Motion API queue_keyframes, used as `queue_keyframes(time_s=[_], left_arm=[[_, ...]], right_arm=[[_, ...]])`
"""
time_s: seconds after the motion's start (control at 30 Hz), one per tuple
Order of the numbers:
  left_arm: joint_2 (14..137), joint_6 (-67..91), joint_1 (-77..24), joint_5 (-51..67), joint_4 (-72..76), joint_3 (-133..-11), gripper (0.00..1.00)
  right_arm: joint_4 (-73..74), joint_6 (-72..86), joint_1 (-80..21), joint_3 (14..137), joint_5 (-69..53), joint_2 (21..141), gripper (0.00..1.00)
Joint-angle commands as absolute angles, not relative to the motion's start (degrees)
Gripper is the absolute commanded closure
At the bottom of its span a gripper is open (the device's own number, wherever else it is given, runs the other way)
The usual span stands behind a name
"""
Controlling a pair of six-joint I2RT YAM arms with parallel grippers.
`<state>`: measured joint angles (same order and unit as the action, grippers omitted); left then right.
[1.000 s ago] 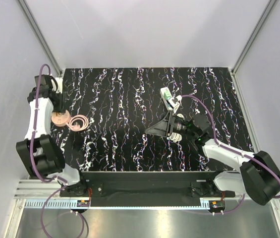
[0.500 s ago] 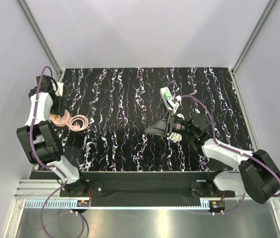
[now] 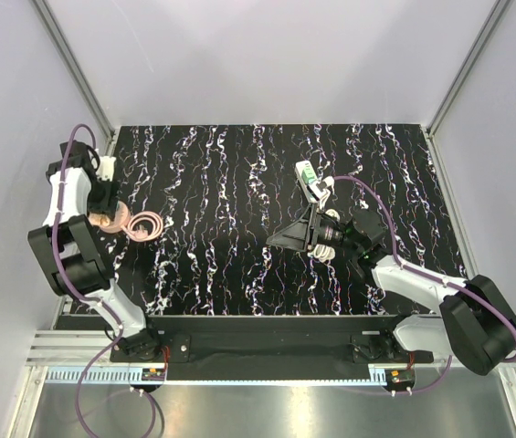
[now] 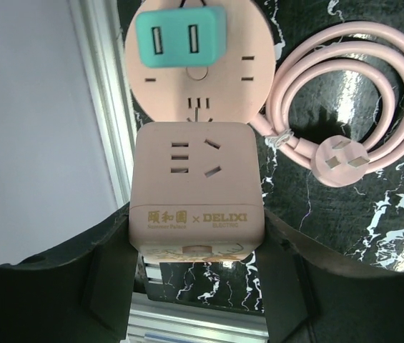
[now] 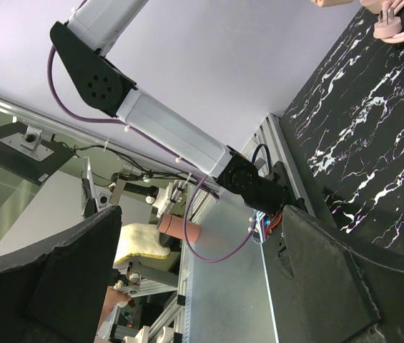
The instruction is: Insert the plug
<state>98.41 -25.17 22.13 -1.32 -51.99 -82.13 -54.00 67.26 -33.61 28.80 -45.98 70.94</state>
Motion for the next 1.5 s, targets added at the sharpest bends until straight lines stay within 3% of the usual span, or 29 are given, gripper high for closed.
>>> queue_keyframes(time_s=[0.0, 1.47], left_arm=[[99.8, -26.2, 22.1, 0.8, -52.7, -85.9, 1.0], [115.8, -23.5, 18.1, -12.1, -71.6, -107.0, 1.0]], right_arm=[[-54.8, 67.1, -33.3, 28.7, -45.4, 70.7, 0.0], [-54.8, 67.3, -33.3, 28.6, -45.6, 70.0, 0.0]])
